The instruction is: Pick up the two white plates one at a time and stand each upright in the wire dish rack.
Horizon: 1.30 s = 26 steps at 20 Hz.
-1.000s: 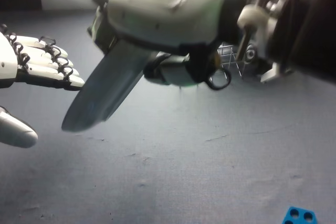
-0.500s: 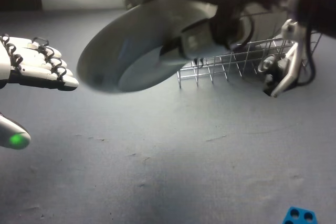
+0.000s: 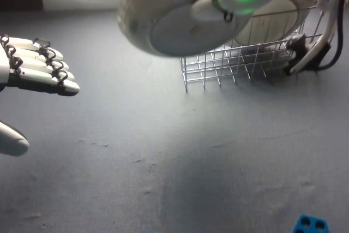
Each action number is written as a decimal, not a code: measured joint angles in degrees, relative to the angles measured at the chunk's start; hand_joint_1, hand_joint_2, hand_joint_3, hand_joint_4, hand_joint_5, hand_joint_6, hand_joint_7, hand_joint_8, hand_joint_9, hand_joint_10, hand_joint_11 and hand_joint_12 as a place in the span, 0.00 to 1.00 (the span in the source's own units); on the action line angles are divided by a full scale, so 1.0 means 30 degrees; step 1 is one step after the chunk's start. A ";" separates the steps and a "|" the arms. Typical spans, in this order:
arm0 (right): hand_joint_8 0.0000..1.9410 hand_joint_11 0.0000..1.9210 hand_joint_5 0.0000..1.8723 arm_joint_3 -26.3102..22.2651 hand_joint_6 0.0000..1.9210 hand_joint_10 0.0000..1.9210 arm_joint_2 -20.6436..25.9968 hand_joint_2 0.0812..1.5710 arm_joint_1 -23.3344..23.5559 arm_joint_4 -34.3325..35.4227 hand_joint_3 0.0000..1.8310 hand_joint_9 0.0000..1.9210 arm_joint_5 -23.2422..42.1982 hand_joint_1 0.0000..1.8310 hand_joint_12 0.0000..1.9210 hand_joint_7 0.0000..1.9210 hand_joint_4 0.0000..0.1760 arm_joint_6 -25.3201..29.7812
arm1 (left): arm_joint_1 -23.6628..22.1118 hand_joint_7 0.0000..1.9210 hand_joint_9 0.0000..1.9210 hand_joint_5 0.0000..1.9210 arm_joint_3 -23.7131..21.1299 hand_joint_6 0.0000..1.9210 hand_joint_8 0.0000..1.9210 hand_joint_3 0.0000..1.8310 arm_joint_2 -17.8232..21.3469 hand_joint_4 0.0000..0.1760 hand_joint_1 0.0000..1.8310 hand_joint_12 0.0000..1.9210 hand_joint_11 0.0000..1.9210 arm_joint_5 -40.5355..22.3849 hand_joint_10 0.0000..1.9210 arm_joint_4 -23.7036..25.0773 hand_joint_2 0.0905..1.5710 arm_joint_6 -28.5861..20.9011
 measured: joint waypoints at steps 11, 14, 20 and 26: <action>0.49 0.38 0.47 0.0648 0.57 0.61 -0.0022 0.70 0.0102 0.0226 0.00 0.49 0.0590 0.75 0.68 0.51 0.00 -0.0736 | -0.0219 0.09 0.07 0.09 -0.0321 0.00 0.00 0.00 0.0058 0.00 0.00 0.11 0.00 -0.0182 0.00 0.0350 0.66 -0.0007; 0.50 0.37 0.47 0.0648 0.59 0.61 -0.0022 0.70 0.0204 0.0568 0.00 0.47 0.0845 0.75 0.67 0.51 0.00 -0.1195 | -0.0211 0.08 0.06 0.08 -0.0321 0.00 0.00 0.00 0.0058 0.00 0.00 0.06 0.00 -0.0189 0.00 0.0554 0.66 -0.0007; 0.51 0.37 0.46 0.0648 0.60 0.62 -0.0015 0.71 0.0087 0.1064 0.00 0.47 0.1559 0.75 0.68 0.49 0.00 -0.3570 | -0.0211 0.08 0.07 0.08 -0.0321 0.00 0.00 0.00 0.0080 0.00 0.00 0.08 0.00 -0.0240 0.00 0.0561 0.65 -0.0007; 0.50 0.38 0.47 0.1107 0.60 0.62 -0.0015 0.70 -0.0474 0.1297 0.00 0.47 0.1559 0.75 0.68 0.50 0.00 -0.4692 | -0.0211 0.09 0.08 0.09 -0.0357 0.00 0.00 0.00 0.0080 0.00 0.00 0.16 0.00 -0.0262 0.00 0.0627 0.65 -0.0007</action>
